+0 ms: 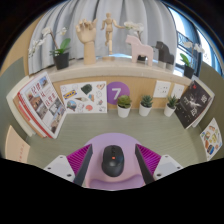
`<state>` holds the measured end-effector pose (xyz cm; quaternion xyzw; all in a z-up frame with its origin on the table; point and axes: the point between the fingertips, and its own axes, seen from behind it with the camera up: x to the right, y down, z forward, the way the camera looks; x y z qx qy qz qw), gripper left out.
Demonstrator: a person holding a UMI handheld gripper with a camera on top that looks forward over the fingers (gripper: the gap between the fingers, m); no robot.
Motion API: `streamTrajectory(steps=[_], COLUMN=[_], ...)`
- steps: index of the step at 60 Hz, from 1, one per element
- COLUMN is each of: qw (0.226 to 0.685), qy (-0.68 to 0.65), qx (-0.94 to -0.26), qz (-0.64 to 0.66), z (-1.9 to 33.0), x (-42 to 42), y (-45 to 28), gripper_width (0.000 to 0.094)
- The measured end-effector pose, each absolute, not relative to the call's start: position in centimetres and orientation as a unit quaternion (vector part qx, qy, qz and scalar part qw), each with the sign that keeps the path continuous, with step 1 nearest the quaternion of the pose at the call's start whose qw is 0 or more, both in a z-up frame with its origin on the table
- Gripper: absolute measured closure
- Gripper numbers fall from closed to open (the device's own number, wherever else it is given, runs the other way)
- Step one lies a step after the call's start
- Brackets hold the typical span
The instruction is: Arrange mouse
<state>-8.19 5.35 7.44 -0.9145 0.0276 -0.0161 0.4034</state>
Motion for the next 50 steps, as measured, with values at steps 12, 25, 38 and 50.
streamTrajectory(steps=[12, 25, 38, 50], qw=[0.454, 0.499, 0.514, 0.530], qy=[0.016, 0.005, -0.001, -0.001], qx=[-0.891, -0.866, -0.858, -0.848], qz=[-0.004, 0.015, 0.013, 0.017], z=[18.0, 26.4, 29.6, 31.6], x=[-11.5, -13.4, -11.4, -9.7], y=[1.1, -3.7, -7.8, -12.9], gripper_width=[0.0070, 0.0070, 0.0073, 0.0073])
